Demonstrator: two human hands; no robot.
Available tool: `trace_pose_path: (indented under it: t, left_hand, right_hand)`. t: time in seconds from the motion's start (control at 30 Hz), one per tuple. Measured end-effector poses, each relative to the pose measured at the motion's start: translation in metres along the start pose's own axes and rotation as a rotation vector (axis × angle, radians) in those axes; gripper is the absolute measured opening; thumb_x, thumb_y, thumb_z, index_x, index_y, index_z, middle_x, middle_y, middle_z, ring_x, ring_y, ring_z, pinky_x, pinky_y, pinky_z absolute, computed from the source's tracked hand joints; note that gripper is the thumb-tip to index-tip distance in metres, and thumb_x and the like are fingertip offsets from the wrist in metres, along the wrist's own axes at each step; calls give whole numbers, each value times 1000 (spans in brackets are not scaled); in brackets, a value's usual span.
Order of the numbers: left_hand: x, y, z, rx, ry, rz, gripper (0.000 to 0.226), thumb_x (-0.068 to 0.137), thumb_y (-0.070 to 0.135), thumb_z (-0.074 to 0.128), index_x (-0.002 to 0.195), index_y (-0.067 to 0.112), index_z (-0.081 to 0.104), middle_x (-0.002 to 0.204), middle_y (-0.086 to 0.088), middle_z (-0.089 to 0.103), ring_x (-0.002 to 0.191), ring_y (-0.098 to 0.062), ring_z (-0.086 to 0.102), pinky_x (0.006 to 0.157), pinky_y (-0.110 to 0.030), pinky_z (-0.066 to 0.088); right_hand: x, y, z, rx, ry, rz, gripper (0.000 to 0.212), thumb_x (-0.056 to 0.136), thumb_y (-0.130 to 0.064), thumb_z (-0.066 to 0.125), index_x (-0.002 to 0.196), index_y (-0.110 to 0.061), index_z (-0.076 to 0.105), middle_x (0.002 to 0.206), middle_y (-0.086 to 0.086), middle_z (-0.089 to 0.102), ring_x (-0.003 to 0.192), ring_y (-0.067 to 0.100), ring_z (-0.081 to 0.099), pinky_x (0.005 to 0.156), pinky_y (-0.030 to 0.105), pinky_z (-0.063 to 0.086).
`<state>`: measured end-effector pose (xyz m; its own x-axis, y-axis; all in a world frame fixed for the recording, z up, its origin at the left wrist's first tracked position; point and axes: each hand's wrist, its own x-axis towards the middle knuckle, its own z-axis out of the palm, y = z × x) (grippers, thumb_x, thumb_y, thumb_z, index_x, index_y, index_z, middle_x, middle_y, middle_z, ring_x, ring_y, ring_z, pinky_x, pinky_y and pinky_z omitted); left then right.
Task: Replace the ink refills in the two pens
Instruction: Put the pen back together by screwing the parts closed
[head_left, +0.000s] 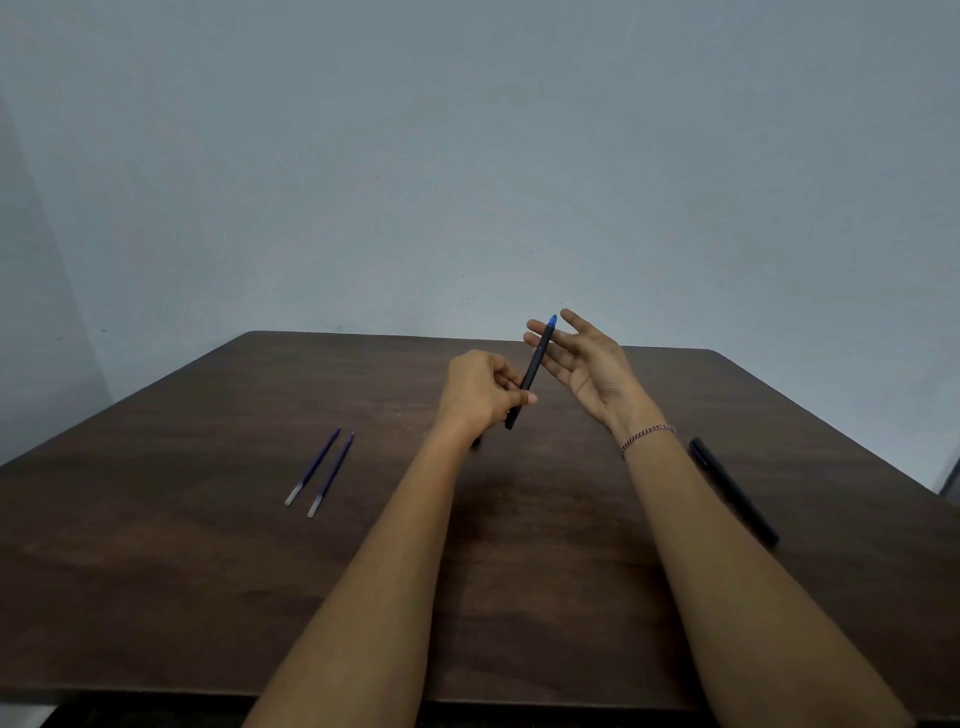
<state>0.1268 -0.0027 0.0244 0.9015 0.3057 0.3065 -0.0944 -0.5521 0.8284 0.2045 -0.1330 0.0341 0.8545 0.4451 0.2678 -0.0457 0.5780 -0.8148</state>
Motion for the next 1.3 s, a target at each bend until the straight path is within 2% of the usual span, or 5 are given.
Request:
trace_pose_path:
  t: [0.2,0.8,1.0,1.13,1.3]
  left_hand:
    - [0,1,-1,-3,-6,-2,21,68,13,82,73,18,62,70,0,64,67,-13,67,56,-22,56]
    - [0,0,2,34,-18,-16,21,68,14,82,72,19,62,67,3,64,63,-9,64,56,-22,55]
    - [0,0,1,30,-18,-13,21,68,14,82,73,18,62,67,2,63,63,-9,64,58,-23,56]
    - [1,0,1,32,-26,-4,21,68,14,82,73,19,62,68,2,65,64,-9,65,54,-20,55]
    - [2,-2,2,40,-18,12,23,66,14,84,73,16,63,64,4,62,60,-7,62,59,-22,55]
  right_hand:
    - [0,2,-1,-61,73,-65,46,87,-1,63,130,-12,50,93,9,74,88,20,71,76,28,58]
    - [-2,-2,-3,-107,57,-66,31,87,0,62,113,-15,62,91,7,74,86,17,71,72,23,57]
    - [-1,-1,-3,-80,-5,-28,31,92,-2,54,123,-10,55,98,10,73,94,20,71,77,25,57]
    - [-1,-2,-3,-133,56,-68,32,85,-1,65,113,-13,61,89,9,72,83,17,72,72,24,57]
    - [0,-2,-7,-86,-6,-11,24,93,-12,56,117,-11,57,100,10,72,92,19,71,85,30,56]
